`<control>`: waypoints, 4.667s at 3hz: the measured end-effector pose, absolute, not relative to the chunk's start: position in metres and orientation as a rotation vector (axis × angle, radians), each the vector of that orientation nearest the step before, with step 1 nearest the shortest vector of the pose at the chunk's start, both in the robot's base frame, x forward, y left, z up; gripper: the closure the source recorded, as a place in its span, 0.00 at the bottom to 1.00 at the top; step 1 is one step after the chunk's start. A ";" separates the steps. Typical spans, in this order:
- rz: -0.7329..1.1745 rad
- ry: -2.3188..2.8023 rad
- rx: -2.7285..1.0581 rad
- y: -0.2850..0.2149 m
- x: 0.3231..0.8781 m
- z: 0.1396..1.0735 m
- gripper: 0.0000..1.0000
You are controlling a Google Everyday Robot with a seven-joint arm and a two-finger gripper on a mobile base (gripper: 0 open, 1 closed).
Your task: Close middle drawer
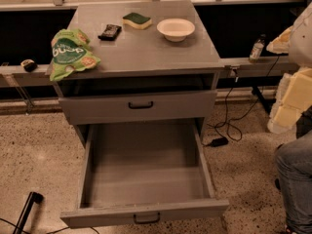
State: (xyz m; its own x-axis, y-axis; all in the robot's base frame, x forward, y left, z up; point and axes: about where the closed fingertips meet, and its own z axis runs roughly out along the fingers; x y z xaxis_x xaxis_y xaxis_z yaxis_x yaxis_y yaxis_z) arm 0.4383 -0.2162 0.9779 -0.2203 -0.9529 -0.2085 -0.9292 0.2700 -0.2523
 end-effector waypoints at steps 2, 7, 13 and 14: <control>-0.071 2.229 -1.732 -0.216 0.443 0.967 0.00; 0.401 1.802 -1.949 -0.181 0.420 0.741 0.00; 0.680 1.495 -2.057 -0.089 0.372 0.537 0.16; 0.698 1.577 -2.004 -0.083 0.356 0.509 0.39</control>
Offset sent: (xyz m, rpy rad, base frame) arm 0.0102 -0.0019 -0.0301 0.0287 0.0674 0.0197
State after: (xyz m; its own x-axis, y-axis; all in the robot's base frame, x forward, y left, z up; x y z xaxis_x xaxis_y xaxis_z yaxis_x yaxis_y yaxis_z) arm 0.3560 -0.0829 0.5092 0.2004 -0.7234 -0.6607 -0.9754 -0.2103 -0.0656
